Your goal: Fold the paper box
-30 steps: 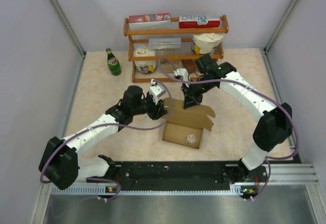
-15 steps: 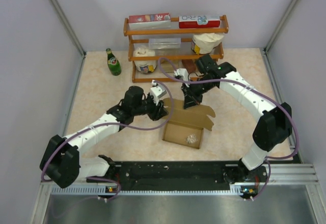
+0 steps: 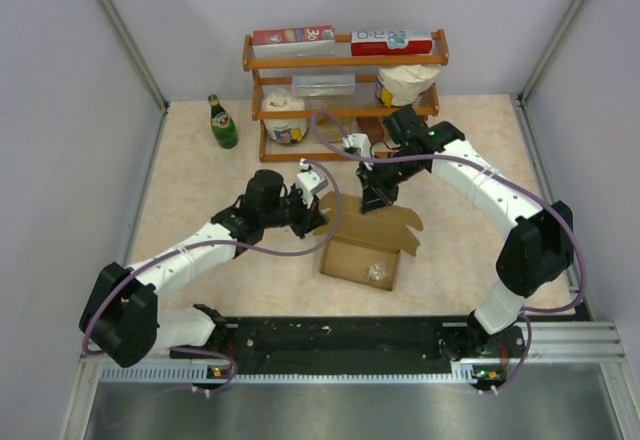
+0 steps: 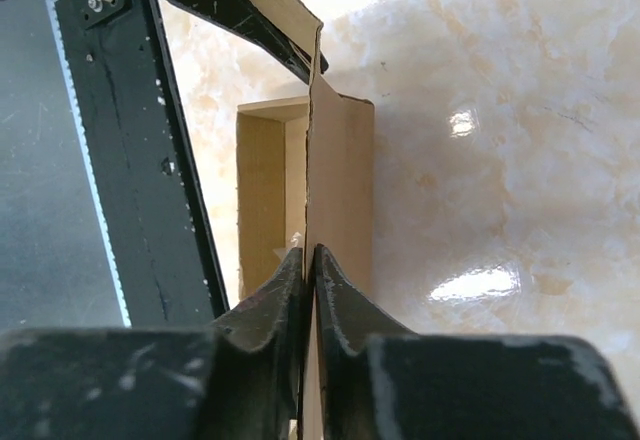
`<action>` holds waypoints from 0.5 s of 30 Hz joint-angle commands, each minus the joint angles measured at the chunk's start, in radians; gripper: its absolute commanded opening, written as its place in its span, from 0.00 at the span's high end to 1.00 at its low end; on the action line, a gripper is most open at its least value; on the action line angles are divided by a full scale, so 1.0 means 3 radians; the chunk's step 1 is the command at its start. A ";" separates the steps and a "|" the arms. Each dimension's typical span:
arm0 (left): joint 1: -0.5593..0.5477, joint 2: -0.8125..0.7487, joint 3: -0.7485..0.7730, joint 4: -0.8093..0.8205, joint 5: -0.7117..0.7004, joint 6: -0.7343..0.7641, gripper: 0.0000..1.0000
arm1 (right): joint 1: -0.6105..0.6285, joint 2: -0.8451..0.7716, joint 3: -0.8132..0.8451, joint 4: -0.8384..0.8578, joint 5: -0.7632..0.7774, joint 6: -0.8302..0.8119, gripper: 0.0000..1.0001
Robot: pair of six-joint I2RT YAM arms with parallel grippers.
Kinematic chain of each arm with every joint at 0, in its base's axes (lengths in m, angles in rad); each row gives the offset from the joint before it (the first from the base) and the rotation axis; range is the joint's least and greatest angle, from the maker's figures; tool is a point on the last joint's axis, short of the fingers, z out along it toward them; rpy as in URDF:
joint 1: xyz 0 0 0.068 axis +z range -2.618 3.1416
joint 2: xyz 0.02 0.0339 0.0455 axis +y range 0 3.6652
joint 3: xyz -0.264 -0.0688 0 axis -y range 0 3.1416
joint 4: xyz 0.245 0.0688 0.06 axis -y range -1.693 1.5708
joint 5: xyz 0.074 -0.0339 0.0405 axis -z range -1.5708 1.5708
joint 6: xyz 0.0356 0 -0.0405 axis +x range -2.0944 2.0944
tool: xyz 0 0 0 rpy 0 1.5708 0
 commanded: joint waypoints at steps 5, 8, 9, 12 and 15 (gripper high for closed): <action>0.0003 -0.0008 -0.0004 0.0092 -0.0030 -0.0042 1.00 | -0.0059 -0.0314 -0.0112 0.0631 0.0228 0.0676 0.43; 0.0008 -0.0028 -0.0014 0.0093 -0.0143 -0.0083 1.00 | -0.0105 -0.0733 -0.0475 0.1209 0.0922 0.1336 0.39; 0.0003 -0.0039 -0.0019 0.0098 -0.0168 -0.0093 1.00 | -0.0110 -0.0891 -0.0608 0.1317 0.1157 0.1540 0.36; 0.0008 -0.0039 -0.0014 0.0113 -0.0235 -0.0134 1.00 | -0.0120 -0.1326 -0.0950 0.1466 0.1824 0.2037 0.28; 0.0008 -0.0028 0.0001 0.0098 -0.0317 -0.0160 1.00 | -0.0115 -0.1751 -0.1390 0.1584 0.2120 0.2359 0.28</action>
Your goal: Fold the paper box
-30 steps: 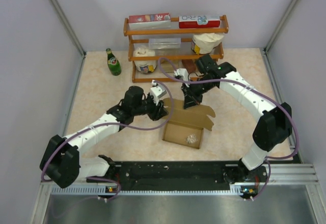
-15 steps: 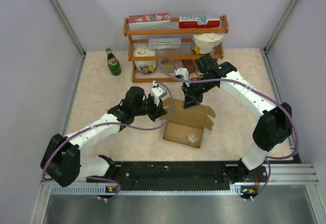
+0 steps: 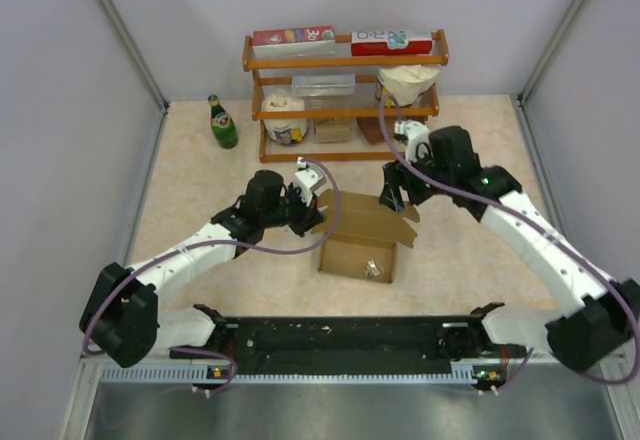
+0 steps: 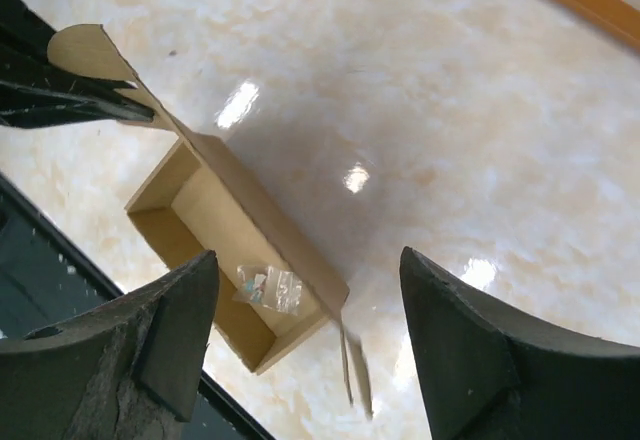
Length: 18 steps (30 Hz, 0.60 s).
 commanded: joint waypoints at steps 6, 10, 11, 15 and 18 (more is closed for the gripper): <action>0.0003 -0.0039 -0.0008 0.0135 -0.0205 -0.0233 1.00 | -0.0015 -0.1229 -0.1303 0.0888 0.0889 0.1210 0.25; 0.0008 -0.0049 -0.0023 0.0155 -0.0231 -0.0258 1.00 | -0.0015 -0.1363 -0.1596 0.1097 0.1032 0.1287 0.25; 0.0003 -0.0054 -0.0023 0.0160 -0.0231 -0.0263 1.00 | -0.0015 -0.1389 -0.1677 0.1184 0.1078 0.1297 0.25; 0.0008 -0.0049 -0.0023 0.0160 -0.0241 -0.0274 1.00 | -0.0015 -0.1440 -0.1903 0.1547 0.1156 0.1303 0.28; 0.0008 -0.0049 -0.0023 0.0150 -0.0262 -0.0264 1.00 | -0.0015 -0.1415 -0.1995 0.1706 0.1125 0.1354 0.37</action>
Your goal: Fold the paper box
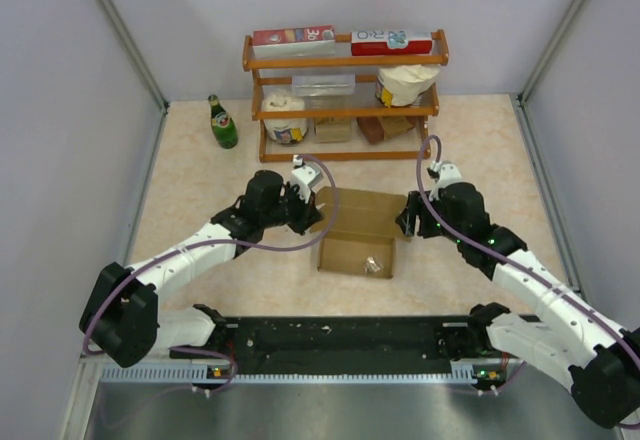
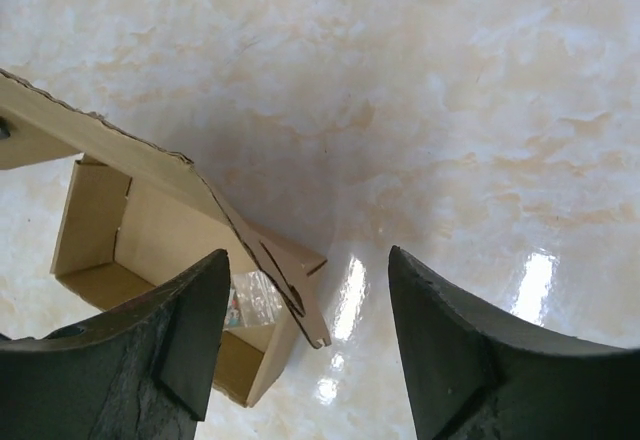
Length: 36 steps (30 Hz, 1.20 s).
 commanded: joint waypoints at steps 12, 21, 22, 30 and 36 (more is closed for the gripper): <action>0.0003 -0.0079 -0.0055 0.0227 -0.0266 -0.0433 0.99 | -0.0016 -0.0017 -0.0205 0.0767 -0.0209 0.0266 0.68; -0.0028 -0.0172 -0.0142 0.0257 -0.0425 -0.0485 1.00 | -0.0011 -0.0007 -0.0262 0.0721 -0.0327 0.0205 0.59; -0.0028 -0.0172 -0.0137 0.0257 -0.0420 -0.0480 1.00 | -0.0016 0.0009 -0.0262 0.0731 -0.0342 0.0205 0.58; -0.0028 -0.0161 -0.0107 0.0257 -0.0400 -0.0464 1.00 | -0.0016 0.0080 -0.0323 0.0858 -0.0332 0.0179 0.62; -0.0048 -0.0136 -0.0076 0.0263 -0.0430 -0.0469 0.99 | -0.0011 0.0126 -0.0389 0.1104 -0.0373 0.0174 0.69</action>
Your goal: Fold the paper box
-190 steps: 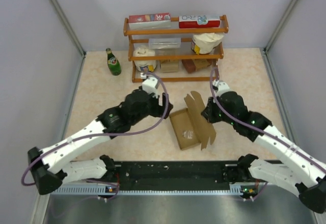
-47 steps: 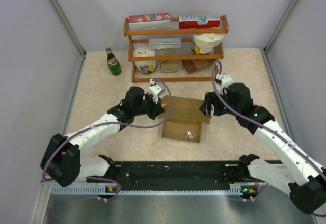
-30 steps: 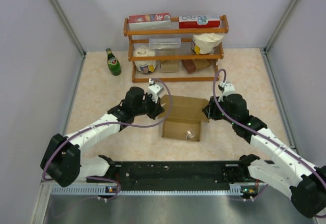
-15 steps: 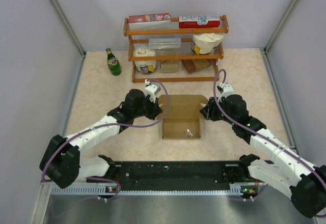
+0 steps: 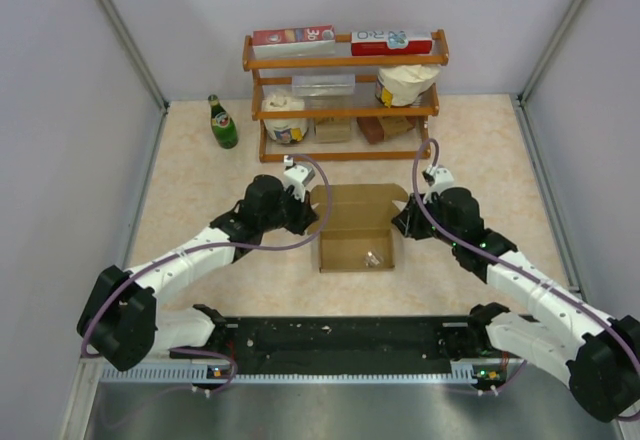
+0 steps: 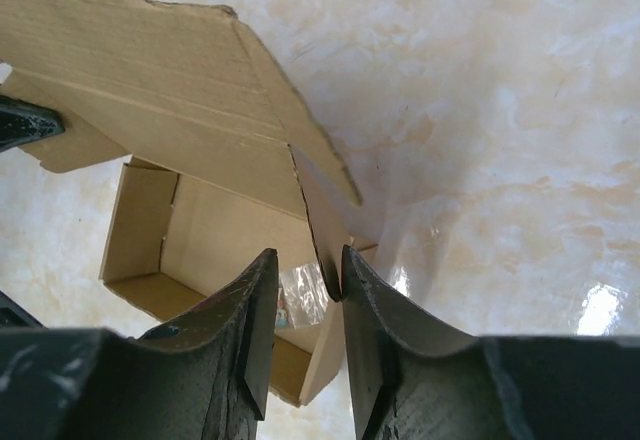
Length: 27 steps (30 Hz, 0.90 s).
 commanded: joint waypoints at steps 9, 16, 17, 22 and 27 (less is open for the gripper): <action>-0.0044 -0.0007 0.0143 0.0191 -0.0111 0.0036 0.99 | -0.0006 0.0072 0.0015 0.0538 0.0062 -0.0167 0.71; -0.0065 -0.0007 0.0189 0.0191 -0.0219 -0.0046 0.99 | 0.0025 0.0118 0.0026 0.0518 0.0108 -0.0157 0.83; -0.0080 -0.0012 0.0199 0.0191 -0.0244 -0.0071 0.97 | 0.0045 0.0108 0.0020 0.0518 0.0129 -0.0147 0.83; -0.0218 0.0013 0.0240 0.0258 -0.0443 -0.0291 0.86 | 0.0265 0.0062 0.0000 0.0548 0.0491 -0.0070 0.86; -0.0448 0.0095 0.0307 0.0319 -0.0765 -0.0450 0.79 | 0.0495 -0.0040 -0.0092 0.0676 0.0829 0.0083 0.90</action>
